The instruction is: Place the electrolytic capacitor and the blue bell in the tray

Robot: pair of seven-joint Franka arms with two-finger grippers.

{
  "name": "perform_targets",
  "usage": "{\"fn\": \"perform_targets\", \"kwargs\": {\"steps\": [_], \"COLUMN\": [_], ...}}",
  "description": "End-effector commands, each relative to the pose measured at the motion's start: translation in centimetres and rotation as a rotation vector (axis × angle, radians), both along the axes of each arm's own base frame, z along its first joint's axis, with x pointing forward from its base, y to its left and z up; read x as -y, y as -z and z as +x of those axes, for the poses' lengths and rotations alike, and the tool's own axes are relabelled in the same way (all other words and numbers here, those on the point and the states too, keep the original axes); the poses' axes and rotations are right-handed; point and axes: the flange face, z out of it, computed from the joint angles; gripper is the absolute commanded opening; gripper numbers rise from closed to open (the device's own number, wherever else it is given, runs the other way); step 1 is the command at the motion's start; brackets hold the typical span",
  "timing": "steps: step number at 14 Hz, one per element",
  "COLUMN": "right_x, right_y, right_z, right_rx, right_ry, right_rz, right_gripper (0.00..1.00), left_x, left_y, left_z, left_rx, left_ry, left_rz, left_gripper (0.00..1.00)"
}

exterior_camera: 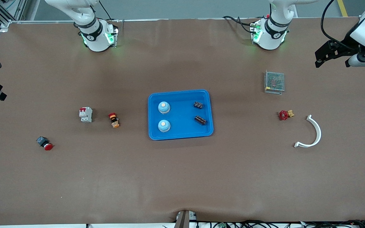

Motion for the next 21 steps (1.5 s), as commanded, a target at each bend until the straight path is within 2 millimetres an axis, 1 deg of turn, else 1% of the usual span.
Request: {"fn": "perform_targets", "kwargs": {"steps": [1,2,3,4,5,6,7,8,10,14,16,17,18,20,21], "right_x": [0.7,0.6,0.5,0.7,0.6,0.3,0.3,0.1,-0.1,-0.6,-0.6,-0.6,-0.7,-1.0,-1.1], "right_y": [-0.7,-0.7,-0.7,-0.5,-0.1,0.4,0.9,0.4,0.6,0.6,0.5,0.5,0.5,0.5,0.5], "right_z": [0.2,0.3,0.3,0.2,0.1,-0.3,-0.2,-0.2,-0.2,-0.1,-0.1,-0.1,-0.1,0.0,-0.1], "right_rx": [0.006,0.006,0.007,-0.004,-0.03,-0.084,-0.126,-0.137,-0.148,-0.148,-0.146,-0.146,-0.146,-0.146,-0.145], "right_ry": [0.024,0.021,0.025,0.02,0.015,0.011,0.009,0.002,-0.036,-0.052,-0.079,-0.08,-0.082,-0.088,-0.083], "right_rz": [0.003,0.003,0.011,0.007,0.006,0.013,0.018,0.019,0.015,0.014,0.013,0.013,0.013,0.012,0.013], "right_gripper": [1.0,1.0,1.0,1.0,1.0,1.0,1.0,1.0,1.0,1.0,1.0,1.0,1.0,1.0,1.0], "left_x": [-0.7,-0.7,-0.9,-1.1,-1.1,-1.2,-1.2,-1.3,-1.2,-1.8,-1.7,-1.8,-1.8,-3.2,-3.3], "left_y": [-0.4,-0.5,0.1,0.0,0.3,0.2,0.2,0.2,0.8,0.9,1.4,1.0,0.7,0.7,0.6], "left_z": [0.0,0.1,0.6,0.9,1.6,2.1,2.2,2.4,2.8,2.6,1.7,1.2,1.0,1.2,1.1], "left_rx": [0.011,0.014,0.003,0.006,0.0,0.002,-0.001,0.001,-0.011,-0.027,-0.063,-0.051,-0.044,-0.039,-0.036], "left_ry": [0.026,0.036,0.041,0.038,0.036,0.035,0.035,0.036,0.043,0.027,0.038,0.033,0.03,-0.002,-0.008], "left_rz": [-0.011,-0.009,-0.009,-0.01,-0.01,-0.01,-0.005,0.021,0.043,0.044,0.048,0.046,0.044,0.029,0.026], "left_gripper": [1.0,1.0,1.0,1.0,1.0,1.0,1.0,1.0,1.0,1.0,1.0,1.0,1.0,1.0,1.0]}}
